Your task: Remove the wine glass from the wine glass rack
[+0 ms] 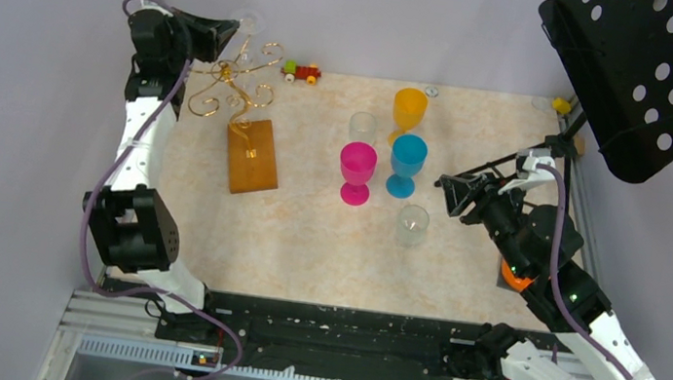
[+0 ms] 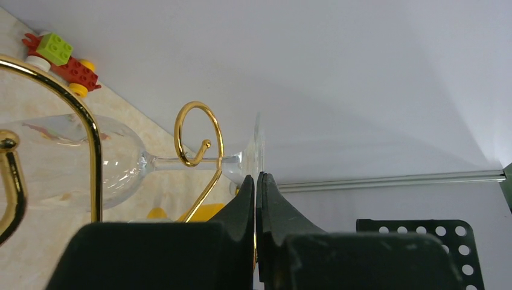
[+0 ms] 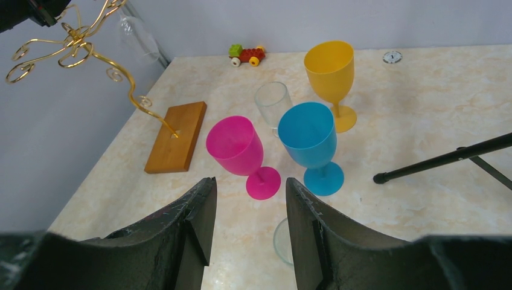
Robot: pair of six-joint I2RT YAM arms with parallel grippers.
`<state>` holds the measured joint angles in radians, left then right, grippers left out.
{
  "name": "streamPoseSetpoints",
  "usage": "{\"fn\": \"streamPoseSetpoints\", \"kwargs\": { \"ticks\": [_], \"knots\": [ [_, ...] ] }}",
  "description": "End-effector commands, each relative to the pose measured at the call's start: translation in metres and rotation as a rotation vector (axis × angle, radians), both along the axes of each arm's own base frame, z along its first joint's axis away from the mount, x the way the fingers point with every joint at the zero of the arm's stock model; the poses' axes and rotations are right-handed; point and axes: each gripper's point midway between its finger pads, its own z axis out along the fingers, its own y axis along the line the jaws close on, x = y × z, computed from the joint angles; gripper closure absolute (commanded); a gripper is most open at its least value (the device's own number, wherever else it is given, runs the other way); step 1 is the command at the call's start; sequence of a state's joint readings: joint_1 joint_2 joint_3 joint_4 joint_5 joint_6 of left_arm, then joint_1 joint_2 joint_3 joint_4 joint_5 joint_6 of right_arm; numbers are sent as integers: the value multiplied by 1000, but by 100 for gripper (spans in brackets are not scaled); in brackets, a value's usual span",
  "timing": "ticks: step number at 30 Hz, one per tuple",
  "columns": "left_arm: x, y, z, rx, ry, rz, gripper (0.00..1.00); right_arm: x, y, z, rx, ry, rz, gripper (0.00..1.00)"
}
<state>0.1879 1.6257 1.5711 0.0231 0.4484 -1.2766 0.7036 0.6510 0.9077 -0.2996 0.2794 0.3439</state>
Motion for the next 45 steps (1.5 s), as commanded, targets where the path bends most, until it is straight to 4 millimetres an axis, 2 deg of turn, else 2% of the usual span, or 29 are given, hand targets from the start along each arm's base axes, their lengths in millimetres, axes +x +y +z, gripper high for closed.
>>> {"fn": "streamPoseSetpoints", "kwargs": {
  "ticks": [1, 8, 9, 12, 17, 21, 29, 38, 45],
  "knots": [
    [-32, 0, 64, 84, -162, 17, 100, 2, 1, 9, 26, -26, -3, 53],
    [-47, 12, 68, 128, -167, 59, 100, 4, 4, 10, 30, -22, 8, 53],
    [-49, 15, 62, 125, -142, 66, 100, 4, 5, 10, 30, -22, 9, 53],
    [-56, 21, 63, 133, -144, 81, 100, 4, 6, 9, 36, -19, 13, 53],
    [-56, 36, 66, 150, -144, 110, 100, 4, 8, 10, 44, -16, 20, 53],
    [-49, 46, 69, 163, -145, 115, 100, 3, 8, 11, 47, -16, 20, 53],
    [-21, 55, 69, 140, -161, 78, 100, 4, 7, 12, 46, -16, 14, 53],
    [-3, 60, 92, 117, -303, 59, 100, 6, 5, 13, 37, -20, 0, 53],
    [3, 62, 107, 92, -405, 64, 100, 8, 6, 12, 29, -20, -1, 53]
  ]
}}
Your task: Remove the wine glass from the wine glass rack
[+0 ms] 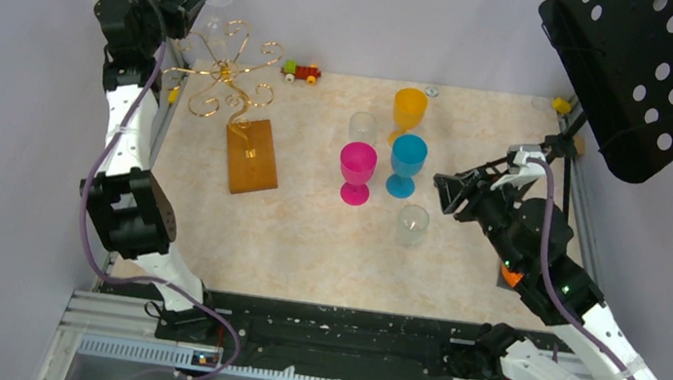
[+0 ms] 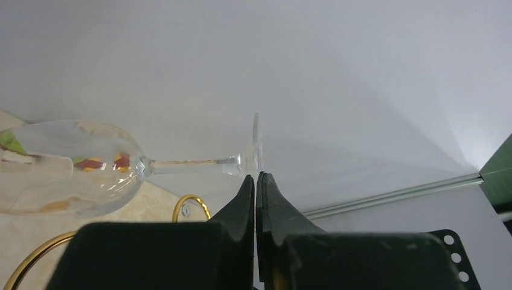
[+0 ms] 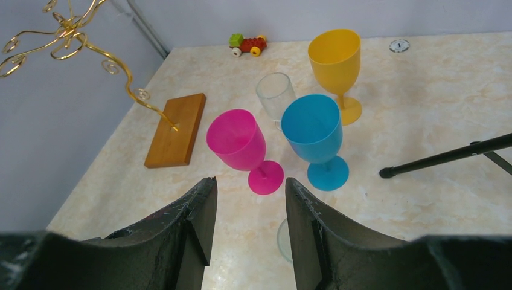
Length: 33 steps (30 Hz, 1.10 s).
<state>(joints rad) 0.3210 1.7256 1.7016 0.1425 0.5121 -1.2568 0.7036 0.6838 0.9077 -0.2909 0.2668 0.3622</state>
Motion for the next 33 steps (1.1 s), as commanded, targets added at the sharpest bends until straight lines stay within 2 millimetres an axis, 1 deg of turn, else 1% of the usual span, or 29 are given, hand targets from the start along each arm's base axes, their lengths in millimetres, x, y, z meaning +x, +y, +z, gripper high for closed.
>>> {"fn": "streamPoseSetpoints", "kwargs": {
  "ticks": [1, 5, 10, 14, 20, 26, 30, 33],
  "knots": [
    [-14, -3, 73, 32, -264, -14, 100, 4, -1, 19, 26, -45, -14, 53],
    [-9, -9, 74, -16, -281, -53, 100, 5, -1, 18, 23, -44, -17, 53],
    [-3, -26, 75, -53, -306, -116, 100, 7, 0, 18, 23, -41, -17, 53],
    [2, -45, 74, -80, -319, -180, 100, 7, 1, 18, 24, -40, -15, 53],
    [4, -79, 77, -100, -331, -260, 100, 8, 2, 16, 25, -36, -15, 53],
    [6, -112, 77, -129, -299, -333, 100, 6, 6, 16, 23, -29, 8, 52],
    [-1, -135, 78, -138, -272, -383, 100, 6, 8, 16, 24, -27, 14, 52],
    [-12, -152, 81, -135, -253, -416, 100, 6, 9, 17, 32, -32, 18, 52]
  ]
}}
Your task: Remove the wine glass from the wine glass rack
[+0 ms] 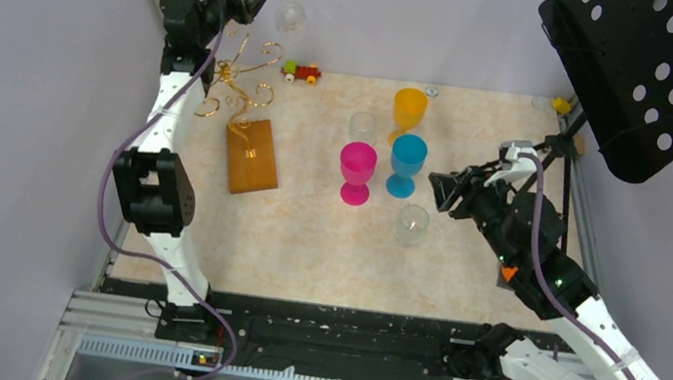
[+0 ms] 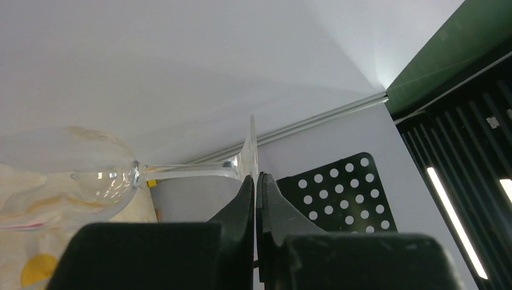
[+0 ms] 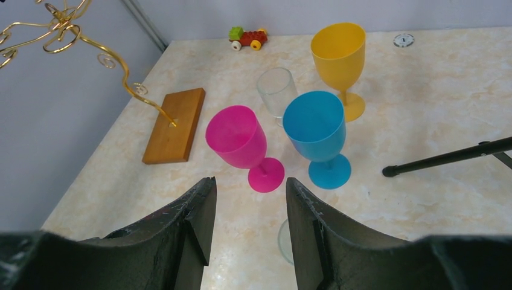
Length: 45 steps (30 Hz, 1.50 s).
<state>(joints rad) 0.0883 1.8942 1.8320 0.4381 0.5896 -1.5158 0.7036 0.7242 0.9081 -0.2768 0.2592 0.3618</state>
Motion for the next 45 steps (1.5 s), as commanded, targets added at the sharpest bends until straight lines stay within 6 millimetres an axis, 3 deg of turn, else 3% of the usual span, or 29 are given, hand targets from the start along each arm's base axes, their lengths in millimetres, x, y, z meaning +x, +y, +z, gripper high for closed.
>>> {"fn": "streamPoseSetpoints", "kwargs": {
  "ticks": [1, 4, 11, 14, 18, 25, 30, 37, 41, 45],
  "knots": [
    [-35, -25, 42, 17, -96, -56, 100, -1, 2, 25, 53, -53, 14, 52],
    [-49, -41, 42, 14, -81, -83, 100, -1, 7, 28, 62, -63, 34, 52],
    [-95, -72, 53, 21, -90, -168, 100, -13, 42, 49, 77, -166, 248, 48],
    [-117, -76, 60, 10, -113, -203, 100, -15, 52, 60, 90, -217, 302, 40],
    [-145, -85, 62, 0, -116, -242, 100, -25, 67, 89, 117, -362, 405, 29],
    [-194, -111, 53, -33, -82, -354, 100, -18, 93, 125, 89, -524, 498, 27],
    [-231, -122, 50, -53, -84, -419, 100, -17, 100, 142, 52, -617, 522, 27],
    [-272, -129, 35, -34, -74, -445, 100, -8, 118, 131, -33, -668, 575, 28],
    [-285, -136, 27, -11, -77, -488, 100, -25, 142, 115, -136, -757, 784, 29],
    [-294, -140, 15, -10, -58, -525, 100, -15, 149, 112, -141, -794, 765, 29]
  ]
}}
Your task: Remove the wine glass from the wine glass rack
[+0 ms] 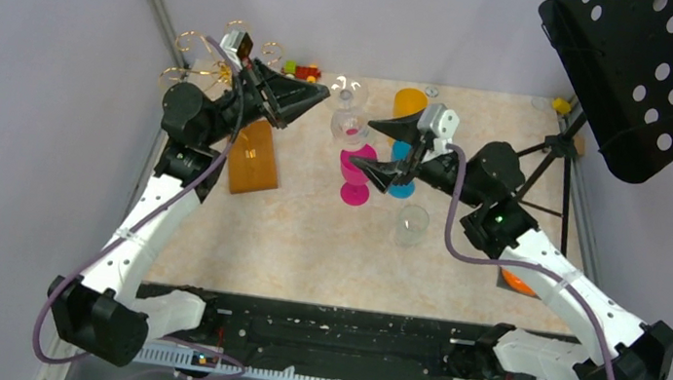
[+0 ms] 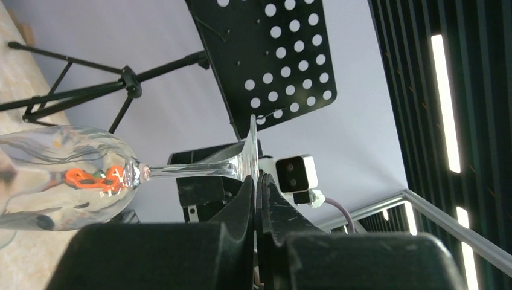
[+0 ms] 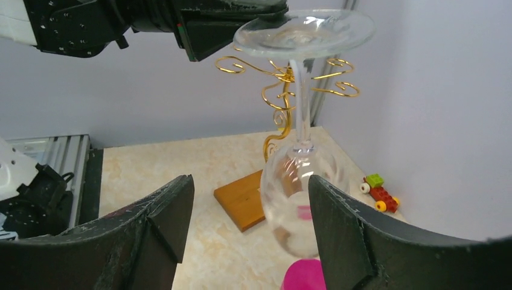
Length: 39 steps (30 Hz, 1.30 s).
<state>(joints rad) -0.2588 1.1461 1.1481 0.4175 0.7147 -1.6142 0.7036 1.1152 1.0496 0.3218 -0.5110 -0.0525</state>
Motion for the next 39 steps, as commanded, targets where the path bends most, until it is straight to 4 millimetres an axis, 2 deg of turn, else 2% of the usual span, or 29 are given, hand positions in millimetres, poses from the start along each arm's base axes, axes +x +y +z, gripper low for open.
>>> {"fn": "streamPoseSetpoints", "kwargs": {
  "ticks": [1, 5, 9, 12, 16, 20, 26, 29, 32, 34, 35, 36, 39],
  "knots": [
    [-21, -1, 0, -5, -68, -34, 100, -4, 5, 30, 44, -188, 43, 30],
    [-28, -2, -14, 3, -44, -49, 100, 7, 9, 27, 58, -207, 17, 30],
    [-37, -1, -16, 4, -51, -58, 100, 11, 16, 21, 64, -202, 39, 32],
    [-43, 0, -14, 7, -65, -68, 100, 10, 24, 16, 59, -190, 81, 48],
    [-49, 1, -13, 15, -71, -70, 100, 7, 31, 11, 50, -185, 128, 63],
    [-52, 1, -15, 18, -65, -77, 100, 3, 31, 17, 82, -198, 149, 69],
    [-53, 2, -19, 13, -52, -73, 100, 1, 33, 24, 126, -209, 171, 72],
    [-54, 3, -17, 13, -56, -67, 100, -3, 35, 26, 128, -224, 195, 83],
    [-54, 3, -16, 30, -64, -57, 100, -8, 34, 30, 128, -239, 218, 100],
    [-54, 4, -12, 45, -78, -41, 100, -12, 32, 34, 153, -226, 223, 100],
    [-54, 4, -11, 52, -86, -29, 96, -15, 30, 39, 171, -231, 225, 100],
    [-54, 5, -9, 58, -93, -18, 87, -17, 27, 43, 191, -228, 224, 100],
    [-51, 8, -9, 77, -103, 27, 50, -24, 16, 57, 276, -227, 208, 100]
  ]
}}
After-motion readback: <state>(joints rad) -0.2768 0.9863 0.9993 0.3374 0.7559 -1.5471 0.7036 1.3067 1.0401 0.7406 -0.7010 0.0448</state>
